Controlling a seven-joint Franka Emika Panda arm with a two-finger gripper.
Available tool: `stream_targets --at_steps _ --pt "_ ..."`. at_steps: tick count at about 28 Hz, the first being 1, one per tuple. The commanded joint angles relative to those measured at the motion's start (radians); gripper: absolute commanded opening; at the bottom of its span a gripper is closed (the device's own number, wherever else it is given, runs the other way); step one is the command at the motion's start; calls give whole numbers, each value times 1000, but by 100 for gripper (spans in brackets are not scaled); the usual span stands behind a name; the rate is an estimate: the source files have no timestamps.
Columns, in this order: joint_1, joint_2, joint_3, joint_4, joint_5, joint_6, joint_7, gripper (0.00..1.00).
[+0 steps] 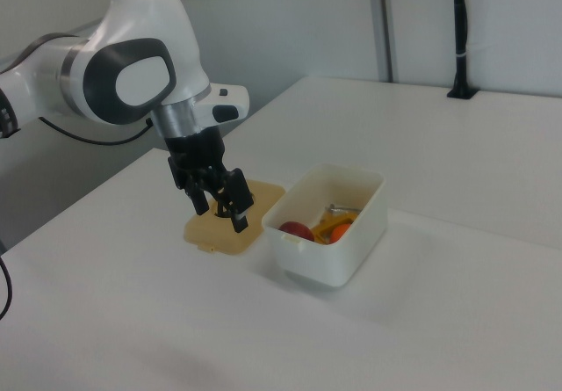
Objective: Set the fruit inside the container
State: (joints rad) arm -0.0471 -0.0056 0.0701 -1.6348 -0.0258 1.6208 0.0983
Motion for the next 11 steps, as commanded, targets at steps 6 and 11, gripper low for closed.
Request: stream_targets --at_steps 6,11 --pt "-4 -5 -6 -2 21 -5 -25 100" --pt "-4 -5 -4 -2 21 -5 -26 100"
